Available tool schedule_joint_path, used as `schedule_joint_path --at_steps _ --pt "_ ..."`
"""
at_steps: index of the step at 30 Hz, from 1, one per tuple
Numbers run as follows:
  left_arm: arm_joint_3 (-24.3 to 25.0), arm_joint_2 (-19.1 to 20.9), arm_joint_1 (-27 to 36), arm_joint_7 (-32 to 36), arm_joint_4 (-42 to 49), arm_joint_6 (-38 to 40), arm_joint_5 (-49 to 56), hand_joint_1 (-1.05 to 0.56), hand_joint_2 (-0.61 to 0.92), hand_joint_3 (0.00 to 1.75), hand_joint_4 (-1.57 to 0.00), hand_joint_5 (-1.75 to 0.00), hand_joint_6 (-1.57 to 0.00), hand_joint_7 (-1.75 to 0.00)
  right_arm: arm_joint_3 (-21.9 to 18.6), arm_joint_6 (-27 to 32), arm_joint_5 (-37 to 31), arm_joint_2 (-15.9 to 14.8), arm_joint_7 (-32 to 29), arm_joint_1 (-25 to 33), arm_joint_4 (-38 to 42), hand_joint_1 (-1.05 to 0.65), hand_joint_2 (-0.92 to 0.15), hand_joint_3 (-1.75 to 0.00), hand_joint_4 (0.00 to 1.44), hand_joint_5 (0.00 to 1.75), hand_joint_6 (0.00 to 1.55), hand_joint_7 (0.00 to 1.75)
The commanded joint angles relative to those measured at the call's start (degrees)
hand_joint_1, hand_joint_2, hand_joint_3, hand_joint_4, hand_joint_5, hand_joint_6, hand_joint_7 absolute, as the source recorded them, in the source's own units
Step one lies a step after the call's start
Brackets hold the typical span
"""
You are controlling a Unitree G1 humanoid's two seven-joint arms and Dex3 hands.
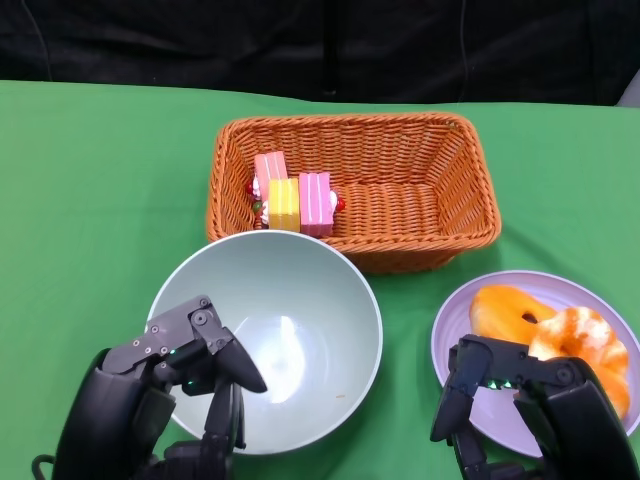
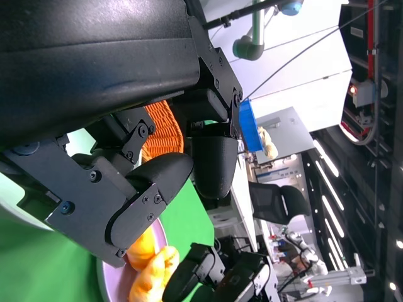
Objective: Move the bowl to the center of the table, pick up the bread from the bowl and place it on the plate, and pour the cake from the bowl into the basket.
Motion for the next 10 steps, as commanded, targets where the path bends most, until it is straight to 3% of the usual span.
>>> schedule_joint_path --at_steps 1,10 --pt "1.3 0.2 -0.3 -0.6 1.3 -2.0 -0.2 -0.11 0.32 1.54 -1.01 -1.75 -0.87 -1.61 -0.6 -1.0 1.0 -0.6 0.2 0.0 0.6 -0.03 -0.2 -1.75 0.91 1.71 0.86 1.46" --pt "1.9 0.3 -1.3 -2.6 3.3 -4.3 -1.3 -0.1 0.29 1.59 -1.0 -1.75 -0.88 -1.59 -0.5 -2.7 0.6 -0.4 0.0 -0.8 2.6 -0.03 -0.2 -1.75 0.91 1.73 0.85 1.46"
